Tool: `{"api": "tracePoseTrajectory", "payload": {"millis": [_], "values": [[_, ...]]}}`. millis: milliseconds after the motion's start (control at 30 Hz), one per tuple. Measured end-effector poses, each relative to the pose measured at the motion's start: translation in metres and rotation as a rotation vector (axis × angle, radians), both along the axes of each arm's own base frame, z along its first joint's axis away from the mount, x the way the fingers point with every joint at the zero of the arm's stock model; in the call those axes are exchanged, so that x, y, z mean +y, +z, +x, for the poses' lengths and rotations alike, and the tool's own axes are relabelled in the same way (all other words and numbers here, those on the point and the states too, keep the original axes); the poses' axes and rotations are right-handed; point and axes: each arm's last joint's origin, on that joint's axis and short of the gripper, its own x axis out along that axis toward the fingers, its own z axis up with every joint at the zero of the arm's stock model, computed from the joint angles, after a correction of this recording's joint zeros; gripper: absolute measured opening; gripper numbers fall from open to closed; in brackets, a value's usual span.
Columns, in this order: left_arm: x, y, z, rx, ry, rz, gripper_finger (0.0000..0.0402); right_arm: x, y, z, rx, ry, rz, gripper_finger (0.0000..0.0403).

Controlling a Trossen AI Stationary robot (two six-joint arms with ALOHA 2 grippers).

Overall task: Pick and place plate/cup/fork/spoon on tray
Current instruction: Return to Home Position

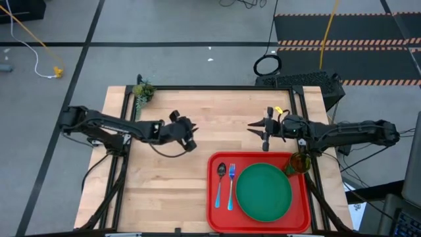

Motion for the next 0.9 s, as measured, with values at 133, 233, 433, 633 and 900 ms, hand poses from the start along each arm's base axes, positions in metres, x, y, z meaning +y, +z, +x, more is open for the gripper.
{"api": "tracePoseTrajectory", "payload": {"millis": [133, 233, 433, 633, 900], "values": [[0.003, -0.007, -0.014, -0.055, -0.097, 0.015, 0.0085, 0.000, -0.007, -0.004, 0.010, 0.001, -0.004, 0.0040], [0.008, -0.015, -0.025, -0.097, -0.147, 0.016, 0.0085, 0.001, -0.013, -0.008, 0.013, -0.003, 0.012, 0.0017], [0.012, -0.031, -0.048, -0.137, -0.142, 0.003, 0.0085, 0.002, -0.031, -0.020, 0.026, -0.013, 0.060, 0.0003], [0.009, -0.040, -0.072, -0.195, -0.170, -0.002, 0.0085, 0.003, -0.037, -0.030, -0.013, -0.019, 0.074, 0.0001], [0.008, -0.044, -0.102, -0.279, -0.157, -0.015, 0.0085, 0.011, -0.033, -0.035, -0.058, 0.086, 0.179, 0.0000]]}}
